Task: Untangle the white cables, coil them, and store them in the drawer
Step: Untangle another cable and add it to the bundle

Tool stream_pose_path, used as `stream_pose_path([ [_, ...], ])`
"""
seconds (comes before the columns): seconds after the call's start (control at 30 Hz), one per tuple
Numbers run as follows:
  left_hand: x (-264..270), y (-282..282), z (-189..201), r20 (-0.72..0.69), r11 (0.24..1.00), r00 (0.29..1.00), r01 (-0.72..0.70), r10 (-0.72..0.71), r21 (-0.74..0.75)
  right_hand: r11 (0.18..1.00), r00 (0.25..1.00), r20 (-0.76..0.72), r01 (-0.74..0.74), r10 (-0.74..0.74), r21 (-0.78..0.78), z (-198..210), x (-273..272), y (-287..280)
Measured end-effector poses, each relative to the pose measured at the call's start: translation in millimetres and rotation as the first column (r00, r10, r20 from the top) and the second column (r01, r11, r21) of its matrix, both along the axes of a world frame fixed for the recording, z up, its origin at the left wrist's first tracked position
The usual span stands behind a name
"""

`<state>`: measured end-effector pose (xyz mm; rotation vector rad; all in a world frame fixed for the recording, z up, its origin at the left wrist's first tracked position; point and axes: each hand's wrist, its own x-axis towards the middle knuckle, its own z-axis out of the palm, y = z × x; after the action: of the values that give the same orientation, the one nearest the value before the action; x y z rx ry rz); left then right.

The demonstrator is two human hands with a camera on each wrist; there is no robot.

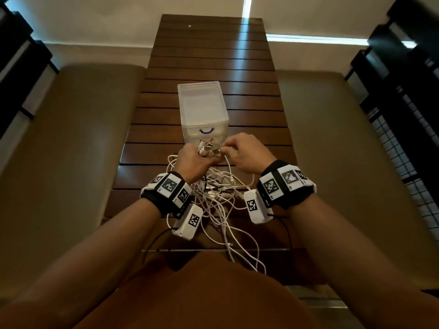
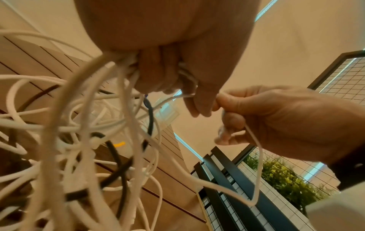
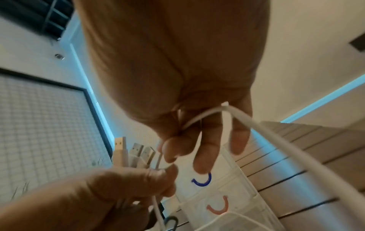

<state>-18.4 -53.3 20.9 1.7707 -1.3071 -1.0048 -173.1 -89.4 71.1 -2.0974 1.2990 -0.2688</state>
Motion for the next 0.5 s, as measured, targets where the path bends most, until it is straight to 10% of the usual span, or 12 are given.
stream_pose_path([
  [0.2, 18.6, 8.7, -18.4, -0.036, 0.998, 0.999, -0.022, 0.025, 0.066, 0.953, 0.774, 0.579, 0.304, -0.256, 0.016, 13.9, -19.2, -20.4],
  [0.37, 11.4, 10.5, -15.7, 0.083, 0.999, 0.996, 0.032, -0.034, 0.032, 0.909, 0.911, 0.132, 0.405, -0.391, -0.096, -17.4, -42.7, -38.5],
  [0.5, 4.1, 6.7, -15.2, 0.151, 0.988, 0.977, 0.145, -0.151, 0.046, 0.995, 0.985, -0.159, 0.05, -0.062, -0.081, -22.2, -30.1, -9.2],
])
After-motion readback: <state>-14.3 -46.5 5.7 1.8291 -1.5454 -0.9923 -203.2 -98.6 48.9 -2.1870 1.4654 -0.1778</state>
